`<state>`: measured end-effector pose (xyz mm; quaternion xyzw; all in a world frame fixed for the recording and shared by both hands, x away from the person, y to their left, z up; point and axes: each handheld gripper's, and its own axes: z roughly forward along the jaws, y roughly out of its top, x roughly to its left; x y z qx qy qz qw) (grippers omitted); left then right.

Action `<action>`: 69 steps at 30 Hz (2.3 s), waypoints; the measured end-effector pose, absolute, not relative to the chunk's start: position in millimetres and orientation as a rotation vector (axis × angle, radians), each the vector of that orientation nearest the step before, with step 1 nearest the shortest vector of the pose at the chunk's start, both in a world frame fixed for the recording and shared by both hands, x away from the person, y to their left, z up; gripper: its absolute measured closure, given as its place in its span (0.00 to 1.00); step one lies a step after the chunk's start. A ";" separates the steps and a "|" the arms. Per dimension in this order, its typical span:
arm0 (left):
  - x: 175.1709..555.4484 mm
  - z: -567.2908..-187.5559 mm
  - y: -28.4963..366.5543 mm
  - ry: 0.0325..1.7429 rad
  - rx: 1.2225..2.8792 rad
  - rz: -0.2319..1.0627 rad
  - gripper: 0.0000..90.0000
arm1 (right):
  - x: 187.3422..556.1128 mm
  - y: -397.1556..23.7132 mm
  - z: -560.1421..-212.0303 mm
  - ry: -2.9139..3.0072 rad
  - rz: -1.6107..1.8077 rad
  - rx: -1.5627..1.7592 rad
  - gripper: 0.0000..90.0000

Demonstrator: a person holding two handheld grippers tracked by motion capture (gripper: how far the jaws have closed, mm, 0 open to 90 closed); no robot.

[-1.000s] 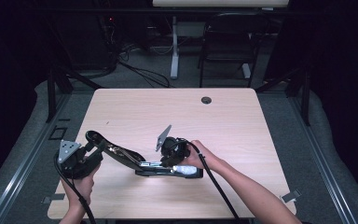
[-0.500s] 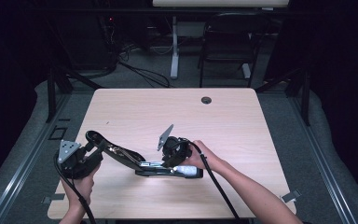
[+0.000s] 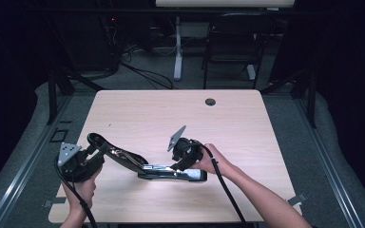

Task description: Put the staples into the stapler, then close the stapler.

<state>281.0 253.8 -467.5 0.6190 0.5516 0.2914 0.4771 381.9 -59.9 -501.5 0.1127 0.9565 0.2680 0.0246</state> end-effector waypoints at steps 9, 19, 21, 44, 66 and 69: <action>280.7 -467.3 253.9 1.342 1.515 0.712 0.68 | 373.8 -71.4 -500.3 2.934 0.761 0.409 0.78; 280.1 -467.7 255.0 1.332 1.509 0.702 0.68 | 364.5 -85.4 -516.2 2.945 0.653 0.431 0.97; 280.1 -467.6 255.0 1.333 1.509 0.702 0.68 | 364.1 -87.4 -520.4 2.945 0.631 0.447 0.98; 278.6 -463.9 249.5 1.285 1.518 0.670 0.69 | 367.9 -85.6 -536.7 2.960 0.554 0.506 1.00; 277.2 -452.3 213.3 1.165 1.578 0.673 0.71 | 368.9 -87.9 -537.9 2.960 0.596 0.538 1.00; 276.6 -451.1 205.1 1.159 1.578 0.688 0.71 | 368.4 -87.6 -537.5 2.963 0.584 0.537 1.00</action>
